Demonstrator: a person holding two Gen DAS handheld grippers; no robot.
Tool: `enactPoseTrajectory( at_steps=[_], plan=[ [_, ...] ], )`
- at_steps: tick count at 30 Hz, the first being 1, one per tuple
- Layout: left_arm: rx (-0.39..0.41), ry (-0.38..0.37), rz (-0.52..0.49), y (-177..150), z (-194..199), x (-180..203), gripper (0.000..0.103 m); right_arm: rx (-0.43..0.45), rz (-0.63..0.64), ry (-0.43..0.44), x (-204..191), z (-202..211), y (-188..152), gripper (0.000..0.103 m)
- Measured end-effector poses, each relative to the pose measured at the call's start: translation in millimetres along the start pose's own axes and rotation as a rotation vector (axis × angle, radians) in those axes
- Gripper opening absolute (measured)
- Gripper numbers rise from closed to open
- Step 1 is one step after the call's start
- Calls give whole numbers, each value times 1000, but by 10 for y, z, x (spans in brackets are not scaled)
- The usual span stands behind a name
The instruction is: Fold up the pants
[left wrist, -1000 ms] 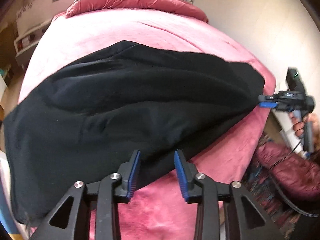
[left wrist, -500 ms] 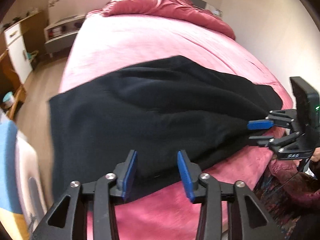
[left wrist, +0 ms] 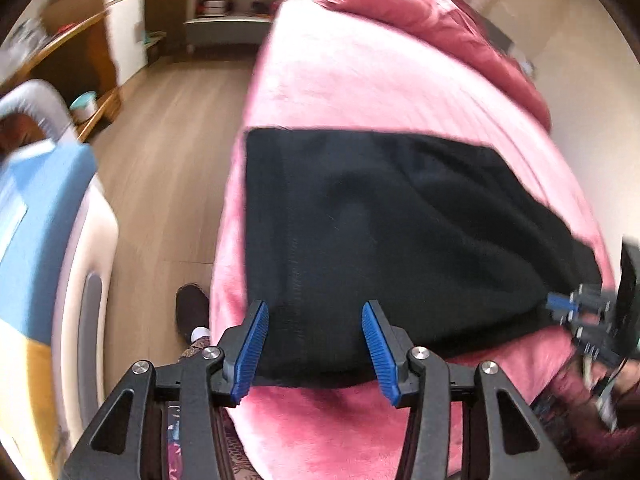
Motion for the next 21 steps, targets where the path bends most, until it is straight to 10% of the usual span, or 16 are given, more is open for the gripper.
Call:
enactPoseTrajectory(
  at_steps=[9, 14, 21],
  plan=[
    [-24, -72, 79, -2, -14, -94, 50, 2, -5, 7, -21, -9, -32, 9],
    [-55, -29, 35, -27, -113, -10, 9, 6, 4, 12, -3, 82, -47, 8],
    [18, 11, 41, 39, 122, -133, 0, 42, 27, 77, -104, 314, -83, 7]
  ],
)
Point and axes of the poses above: each gripper's, at about its wrist camera, not at the fingertips, and z roughly against the way its jaws point, x to its right, y to its top, the point moved 3 cm from there along -z, roughly the way its jaws point, and after that the axes turned 4 degrees about -y, right-handed, at the moved point
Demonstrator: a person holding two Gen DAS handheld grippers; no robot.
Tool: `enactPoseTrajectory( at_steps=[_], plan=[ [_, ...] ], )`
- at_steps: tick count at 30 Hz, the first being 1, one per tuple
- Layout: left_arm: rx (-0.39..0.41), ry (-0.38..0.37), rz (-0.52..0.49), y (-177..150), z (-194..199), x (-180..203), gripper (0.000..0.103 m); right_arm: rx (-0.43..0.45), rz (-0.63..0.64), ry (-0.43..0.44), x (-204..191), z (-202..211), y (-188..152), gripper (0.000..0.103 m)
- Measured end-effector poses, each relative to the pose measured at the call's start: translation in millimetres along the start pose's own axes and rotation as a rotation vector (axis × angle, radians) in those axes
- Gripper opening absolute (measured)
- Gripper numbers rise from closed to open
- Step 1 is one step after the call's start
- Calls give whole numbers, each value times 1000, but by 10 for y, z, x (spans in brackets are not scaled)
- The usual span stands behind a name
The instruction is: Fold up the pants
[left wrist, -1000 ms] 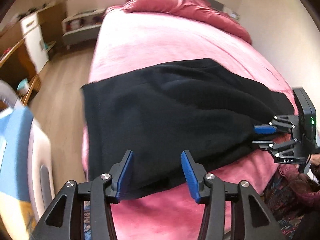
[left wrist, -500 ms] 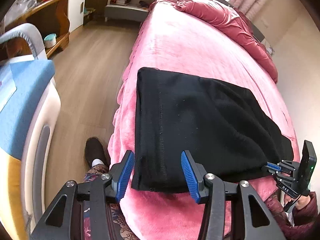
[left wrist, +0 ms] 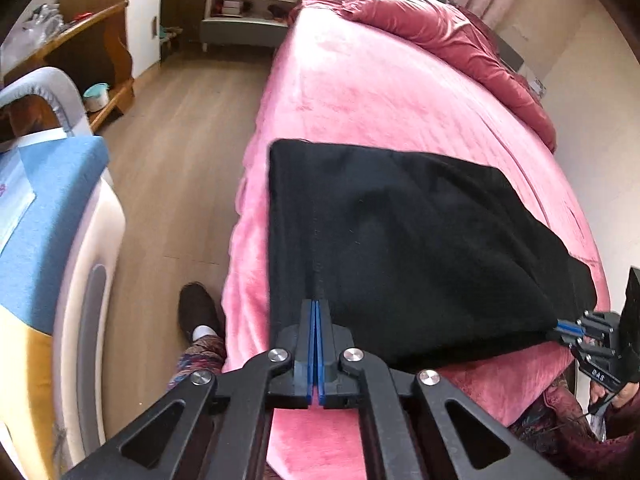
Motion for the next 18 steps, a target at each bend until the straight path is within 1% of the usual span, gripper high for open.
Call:
enactPoseTrajectory(
  at_steps=[2, 5, 6, 7, 8, 10, 12, 15, 18],
  plan=[
    [-3, 18, 13, -1, 15, -69, 0, -3, -20, 20, 5, -13, -41, 7],
    [-33, 39, -11, -44, -33, -48, 0, -53, -15, 18, 1, -175, -140, 7],
    [-45, 35, -16, -65, -57, -19, 0, -61, -4, 13, -26, -206, -169, 7],
    [-49, 4, -12, -84, -90, 21, 2, -59, 6, 4, -38, -208, -174, 7],
    [-45, -18, -6, -86, -78, 28, 15, -57, 1, 2, -33, -204, -170, 7],
    [-32, -34, 14, -84, -87, 57, 35, -50, -26, 9, 18, -199, -148, 7],
    [-44, -33, 29, -87, -136, 51, 35, -54, -25, 12, 20, -217, -148, 7],
    [-77, 14, 35, -106, -249, 35, 35, -63, -34, 9, 15, -279, -167, 7],
    [-74, -8, 72, -112, -305, 1, 33, -62, -53, 10, 32, -288, -167, 7]
  ],
)
Point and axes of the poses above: each gripper's, at about its wrist camera, not at the fingertips, and z roughly against the way its jaws point, x to its right, y to its top, the point moved 3 cm from there along -z, roughly the way its jaws point, and after that the axes turned 4 degrees about -y, right-handed, at the moved point
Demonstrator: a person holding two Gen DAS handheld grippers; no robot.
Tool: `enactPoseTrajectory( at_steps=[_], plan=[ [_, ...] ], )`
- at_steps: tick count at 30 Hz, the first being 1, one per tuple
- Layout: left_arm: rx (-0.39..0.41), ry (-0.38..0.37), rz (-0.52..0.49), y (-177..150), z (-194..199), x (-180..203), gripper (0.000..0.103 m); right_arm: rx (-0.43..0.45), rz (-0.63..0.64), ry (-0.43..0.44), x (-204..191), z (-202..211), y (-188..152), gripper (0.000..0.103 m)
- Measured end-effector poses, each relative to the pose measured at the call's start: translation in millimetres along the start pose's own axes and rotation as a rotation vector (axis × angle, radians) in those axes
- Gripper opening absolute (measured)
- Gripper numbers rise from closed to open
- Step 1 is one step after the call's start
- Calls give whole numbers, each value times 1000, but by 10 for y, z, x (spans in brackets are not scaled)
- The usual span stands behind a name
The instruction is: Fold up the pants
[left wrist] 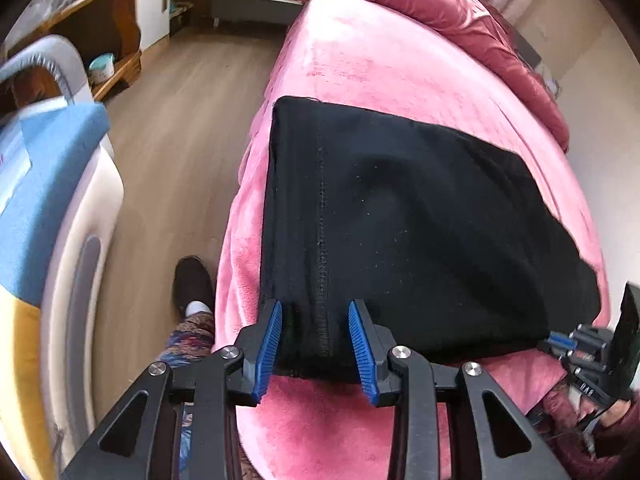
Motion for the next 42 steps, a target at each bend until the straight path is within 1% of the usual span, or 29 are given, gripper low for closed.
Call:
enactPoseTrajectory(
  at_steps=[2, 3, 5, 9, 11, 13, 14, 15, 16, 17, 18, 19, 20, 22, 25, 27, 28, 29, 30, 31, 32, 37, 39, 40, 42],
  plan=[
    [15, -17, 13, 14, 20, -35, 11, 7, -2, -1, 14, 27, 13, 7],
    [20, -26, 11, 11, 38, -37, 6, 11, -5, 1, 33, 48, 26, 7],
    [32, -15, -3, 21, 91, -35, 2, 22, -6, 9, 33, 105, 46, 7],
    [75, -28, -8, 77, 267, -80, 0, 69, -27, 47, 58, 316, 79, 7],
    [97, -18, -9, 100, 365, -114, 0, 89, -38, 65, 74, 410, 75, 7],
    [91, -8, 0, 118, 382, -170, 0, 84, -29, 72, 76, 418, 52, 7],
    [76, -19, 10, 110, 354, -194, 0, 77, -22, 74, 61, 392, 42, 7],
    [55, -46, 23, 91, 321, -215, 0, 66, -15, 70, 39, 353, 31, 7],
    [39, -54, 34, 64, 288, -222, 8, 52, -3, 55, 13, 297, 16, 7],
    [36, -39, 35, 43, 282, -214, 25, 43, -1, 46, -15, 248, 9, 7],
    [35, -32, 37, 28, 272, -215, 30, 35, -6, 43, -14, 208, 5, 7],
    [31, -50, 49, 19, 258, -221, 33, 29, -10, 43, -6, 177, 3, 7],
    [21, -57, 58, 10, 243, -223, 41, 25, -12, 42, 2, 156, -2, 7],
    [0, -28, 57, -24, 200, -225, 47, 22, -18, 42, 14, 140, -3, 7],
    [-7, -42, 59, -75, 185, -180, 47, 27, -22, 42, 23, 139, 5, 8],
    [-4, -34, 49, -93, 147, -134, 46, 22, -28, 41, 37, 115, 0, 8],
    [-2, -29, 43, -93, 144, -111, 36, 18, -28, 39, 36, 97, -2, 8],
    [-3, -31, 32, -96, 133, -91, 24, 16, -25, 35, 18, 87, -2, 8],
    [-7, -23, 15, -98, 131, -71, 24, 15, -21, 31, -5, 77, 2, 8],
    [-6, -10, -8, -102, 126, -41, 19, 15, -18, 29, -10, 76, 6, 8],
    [1, -9, -23, -98, 141, -20, 6, 18, -17, 31, -17, 91, 9, 8],
    [81, -29, -30, 30, 422, -71, 6, 63, -32, 82, 8, 266, 53, 8],
    [99, -22, -32, 60, 519, -106, 6, 68, -25, 102, 9, 304, 50, 8],
    [99, -12, -30, 65, 538, -141, 6, 59, -17, 109, -1, 287, 37, 8],
    [70, 0, -25, 53, 484, -185, 6, 15, 16, 114, -57, 174, -23, 8]
  ],
)
Point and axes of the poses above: each gripper's, at about its wrist camera, not at the fingertips, and z roughly against the way its jaws point, x to its right, y to its top, the point moved 3 cm from there along -z, roughly the way its jaws point, and after that the axes turned 4 degrees about -y, right-handed, at the moved point
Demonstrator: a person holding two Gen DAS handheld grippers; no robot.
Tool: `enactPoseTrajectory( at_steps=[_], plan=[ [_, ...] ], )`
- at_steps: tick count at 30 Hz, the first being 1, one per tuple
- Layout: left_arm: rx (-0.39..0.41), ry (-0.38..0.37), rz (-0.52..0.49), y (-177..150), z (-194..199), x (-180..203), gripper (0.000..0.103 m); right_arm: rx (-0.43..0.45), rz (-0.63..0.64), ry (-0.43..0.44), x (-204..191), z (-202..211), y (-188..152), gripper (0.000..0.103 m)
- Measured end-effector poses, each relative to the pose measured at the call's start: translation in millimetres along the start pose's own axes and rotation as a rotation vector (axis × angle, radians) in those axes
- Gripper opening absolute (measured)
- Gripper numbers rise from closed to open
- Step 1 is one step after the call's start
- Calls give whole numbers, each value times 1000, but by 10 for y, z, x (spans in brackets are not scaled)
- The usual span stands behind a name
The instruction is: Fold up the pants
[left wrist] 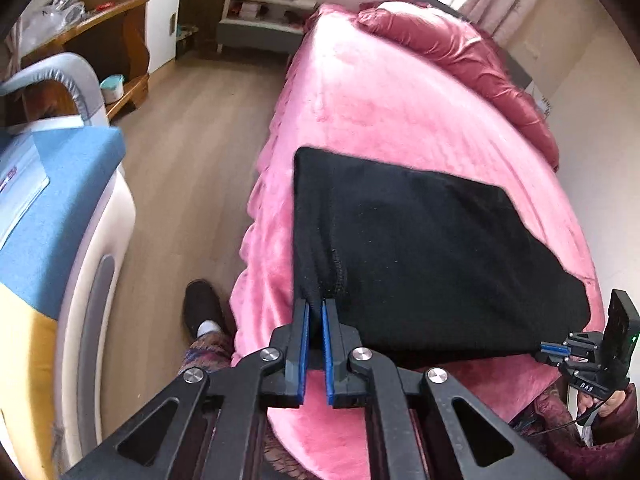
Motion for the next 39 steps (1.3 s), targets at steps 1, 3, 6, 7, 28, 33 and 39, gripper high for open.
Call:
enactPoseTrajectory(
  at_steps=[1, 3, 6, 7, 28, 33, 39],
  plan=[
    [-43, 8, -6, -37, -83, 0, 7, -20, 9, -13, -10, -64, -24, 8],
    [-76, 63, 4, -78, -188, -19, 15, -48, -10, -23, 6, -191, -61, 13],
    [-96, 36, -24, -87, -190, 74, 19, -47, -58, 4, 65, -212, -68, 24],
    [-87, 27, -48, -71, -149, 126, 19, -44, -71, 19, 91, -177, -66, 33],
    [-95, -168, -373, 91, -870, 1871, 25, 185, -262, -58, 927, 70, 1374, 35],
    [-120, -181, -386, 79, -1023, 1974, 28, -2, -206, -88, 1057, -536, 1604, 31],
    [-109, -200, -363, 129, -1189, 2010, 29, 135, -304, -64, 1232, -485, 1821, 9]
  ],
)
Point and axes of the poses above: each gripper's, at about its wrist camera, not at the fingertips, and z roughly against the way its jaws point, x to its right, y to its top, the point moved 3 cm from there along -z, roughly the way its jaws point, and after that the axes turned 4 degrees about -y, right-handed, at the moved point
